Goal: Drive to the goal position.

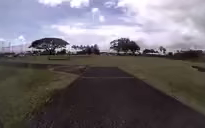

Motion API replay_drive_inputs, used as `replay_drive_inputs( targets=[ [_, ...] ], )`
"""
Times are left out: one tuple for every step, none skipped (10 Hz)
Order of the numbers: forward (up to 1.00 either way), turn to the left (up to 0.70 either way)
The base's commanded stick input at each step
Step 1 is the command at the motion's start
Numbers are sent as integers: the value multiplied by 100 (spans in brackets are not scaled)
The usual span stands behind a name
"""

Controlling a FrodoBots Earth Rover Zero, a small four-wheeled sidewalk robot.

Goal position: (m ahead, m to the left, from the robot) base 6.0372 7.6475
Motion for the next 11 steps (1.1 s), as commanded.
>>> replay_drive_inputs(
  targets=[
    [70,1],
    [70,1],
    [70,1],
    [70,1],
    [70,1],
    [70,1],
    [70,1],
    [70,1],
    [70,1],
    [70,1],
    [70,1]
  ],
)
